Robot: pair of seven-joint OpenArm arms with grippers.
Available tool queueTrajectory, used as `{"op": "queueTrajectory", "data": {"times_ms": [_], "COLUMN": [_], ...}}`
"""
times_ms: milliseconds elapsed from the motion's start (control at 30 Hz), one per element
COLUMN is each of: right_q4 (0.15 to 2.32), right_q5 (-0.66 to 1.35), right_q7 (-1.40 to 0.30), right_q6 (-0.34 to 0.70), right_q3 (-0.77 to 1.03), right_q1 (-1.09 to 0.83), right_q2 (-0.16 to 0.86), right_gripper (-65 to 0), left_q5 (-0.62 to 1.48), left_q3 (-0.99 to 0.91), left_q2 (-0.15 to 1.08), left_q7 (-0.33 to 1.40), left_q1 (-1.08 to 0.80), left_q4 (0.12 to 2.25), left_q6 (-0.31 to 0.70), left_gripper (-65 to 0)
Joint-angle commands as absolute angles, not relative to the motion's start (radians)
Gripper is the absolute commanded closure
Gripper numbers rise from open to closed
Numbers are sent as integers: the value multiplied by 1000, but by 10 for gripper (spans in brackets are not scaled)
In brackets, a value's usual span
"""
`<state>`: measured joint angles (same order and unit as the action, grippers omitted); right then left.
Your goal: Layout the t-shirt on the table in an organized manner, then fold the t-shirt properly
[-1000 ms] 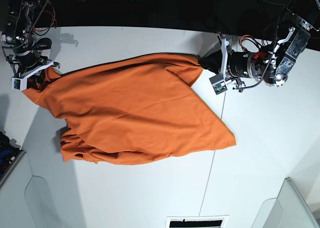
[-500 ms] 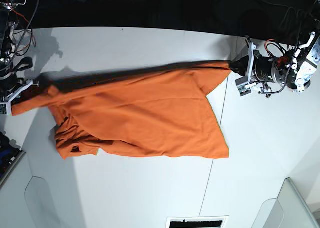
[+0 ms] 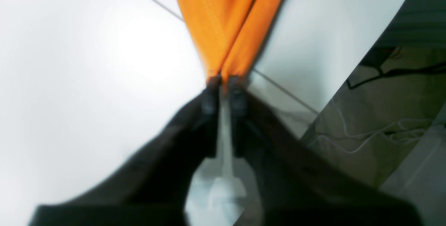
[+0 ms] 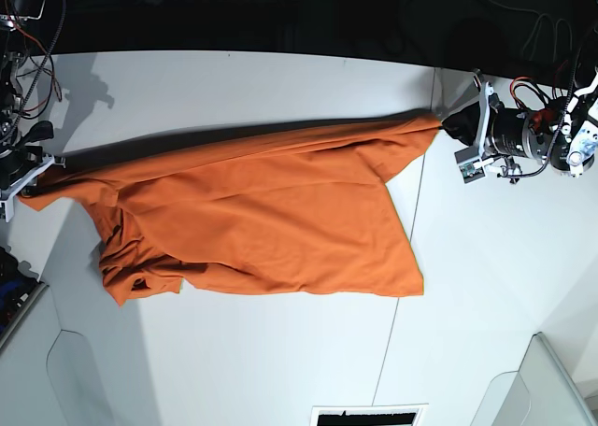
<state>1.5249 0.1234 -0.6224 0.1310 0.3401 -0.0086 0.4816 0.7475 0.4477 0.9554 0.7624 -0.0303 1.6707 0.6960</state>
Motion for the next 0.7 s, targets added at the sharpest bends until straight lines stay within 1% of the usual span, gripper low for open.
{"op": "queueTrajectory", "data": {"times_ms": [0,33,67,233,400,433,567,600,667], "right_q4": [1543,1543,1543,1556,1649,1673,1732,1734,1734], "right_q5": [115,116,116,117,165,178,247,266,316], "right_q7": [-609,-612,-610,-611,-616,-618,-641,-641,-641], "right_q6": [101,95,91,80,81,82,90,102,117], "right_q3": [351,353,355,401,514,542,645,668,706], "right_q1": [3,-2,-11,-64,-138,-153,-181,-180,-178], "right_q2": [503,501,501,501,501,501,501,501,501], "right_gripper": [-266,-300,-306,-306,-306,-306,-306,-306,-306], "left_q5": [752,752,752,752,752,752,752,752,752], "left_q3": [437,437,437,437,437,437,437,437,437], "left_q2": [978,978,978,978,978,978,978,978,978], "left_q7": [756,756,756,756,756,755,718,708,710], "left_q1": [-17,-17,-17,-17,-17,-17,-17,-17,-17], "left_q4": [1681,1681,1681,1681,1681,1681,1681,1681,1681], "left_q6": [698,698,698,698,698,698,698,698,698], "left_gripper": [-139,-156,-164,-166,-167,-178,-308,-320,-320]}}
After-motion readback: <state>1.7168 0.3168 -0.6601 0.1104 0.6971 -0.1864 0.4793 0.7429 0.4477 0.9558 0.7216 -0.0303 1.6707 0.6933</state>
